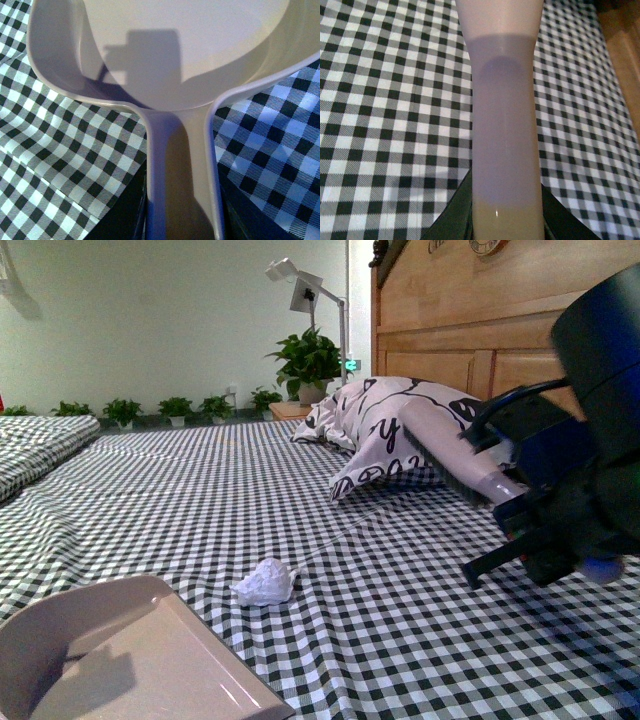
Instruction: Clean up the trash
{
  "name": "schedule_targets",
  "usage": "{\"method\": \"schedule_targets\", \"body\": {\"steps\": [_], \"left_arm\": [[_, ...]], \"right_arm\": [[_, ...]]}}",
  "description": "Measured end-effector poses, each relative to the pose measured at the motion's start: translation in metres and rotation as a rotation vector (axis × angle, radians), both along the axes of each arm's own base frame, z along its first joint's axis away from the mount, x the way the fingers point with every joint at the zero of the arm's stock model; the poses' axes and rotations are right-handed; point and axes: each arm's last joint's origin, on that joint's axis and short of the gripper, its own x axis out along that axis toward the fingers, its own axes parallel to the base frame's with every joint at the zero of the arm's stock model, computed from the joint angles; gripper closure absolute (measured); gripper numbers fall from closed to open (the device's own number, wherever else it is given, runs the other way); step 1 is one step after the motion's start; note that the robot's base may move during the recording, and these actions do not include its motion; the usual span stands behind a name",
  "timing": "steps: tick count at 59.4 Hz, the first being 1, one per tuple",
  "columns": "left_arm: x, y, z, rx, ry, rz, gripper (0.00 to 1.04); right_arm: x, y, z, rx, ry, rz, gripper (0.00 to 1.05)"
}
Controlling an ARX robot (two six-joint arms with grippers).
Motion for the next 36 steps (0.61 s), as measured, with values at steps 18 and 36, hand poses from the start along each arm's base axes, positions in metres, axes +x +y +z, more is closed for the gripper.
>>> {"method": "schedule_targets", "body": {"steps": [18,36], "left_arm": [[0.0,0.0,0.0,0.0,0.0,-0.001,0.78],[0.0,0.0,0.0,0.001,0.0,-0.001,0.78]], "right_arm": [[0.032,0.038,-0.039,-0.065,0.057,0.042,0.86],[0.032,0.076,-0.067,-0.126,0.141,0.147,0.86]]}}
